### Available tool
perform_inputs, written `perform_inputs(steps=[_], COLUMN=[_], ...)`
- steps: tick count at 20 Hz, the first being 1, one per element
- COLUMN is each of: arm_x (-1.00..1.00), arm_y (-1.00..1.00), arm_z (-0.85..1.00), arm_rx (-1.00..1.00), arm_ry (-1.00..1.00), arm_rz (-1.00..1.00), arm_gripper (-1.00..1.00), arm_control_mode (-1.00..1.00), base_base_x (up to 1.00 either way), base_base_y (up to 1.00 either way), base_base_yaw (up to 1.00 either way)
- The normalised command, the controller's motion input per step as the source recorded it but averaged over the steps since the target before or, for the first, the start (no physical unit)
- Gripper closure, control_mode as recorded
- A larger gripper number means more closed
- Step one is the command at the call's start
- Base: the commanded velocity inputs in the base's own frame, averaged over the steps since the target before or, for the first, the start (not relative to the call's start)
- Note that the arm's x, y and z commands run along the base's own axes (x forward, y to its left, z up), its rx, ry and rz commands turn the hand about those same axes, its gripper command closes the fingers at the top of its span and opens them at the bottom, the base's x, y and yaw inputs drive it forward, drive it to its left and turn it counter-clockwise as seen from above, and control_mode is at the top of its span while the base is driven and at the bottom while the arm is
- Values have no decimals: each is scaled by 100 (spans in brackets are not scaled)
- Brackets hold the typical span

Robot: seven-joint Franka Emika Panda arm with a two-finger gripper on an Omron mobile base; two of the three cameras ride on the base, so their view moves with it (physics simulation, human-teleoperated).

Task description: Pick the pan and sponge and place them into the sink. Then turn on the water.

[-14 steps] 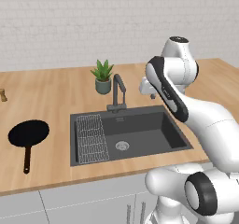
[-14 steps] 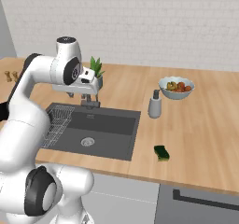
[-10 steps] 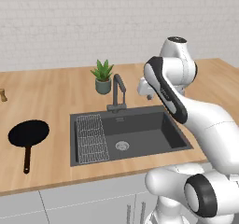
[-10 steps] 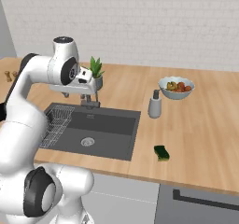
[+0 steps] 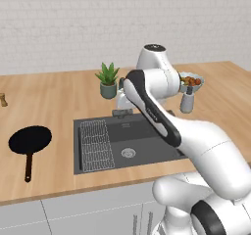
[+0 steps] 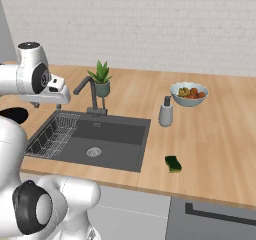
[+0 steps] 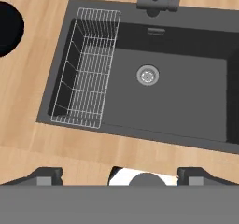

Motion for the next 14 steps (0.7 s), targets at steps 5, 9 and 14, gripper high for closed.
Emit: perform_inputs(steps=[5,9,14], arm_x=[0,11,44], arm_y=[100,100,100], arm_z=[-5,-42,-51], arm_rx=[0,0,0], arm_ry=[16,12,10], arm_rz=[19,19,14], arm_gripper=[-100,-100,-100], arm_control_mode=[-100,-100,-100], base_base_x=[0,0,0], base_base_y=[0,0,0], base_base_yaw=[0,0,0])
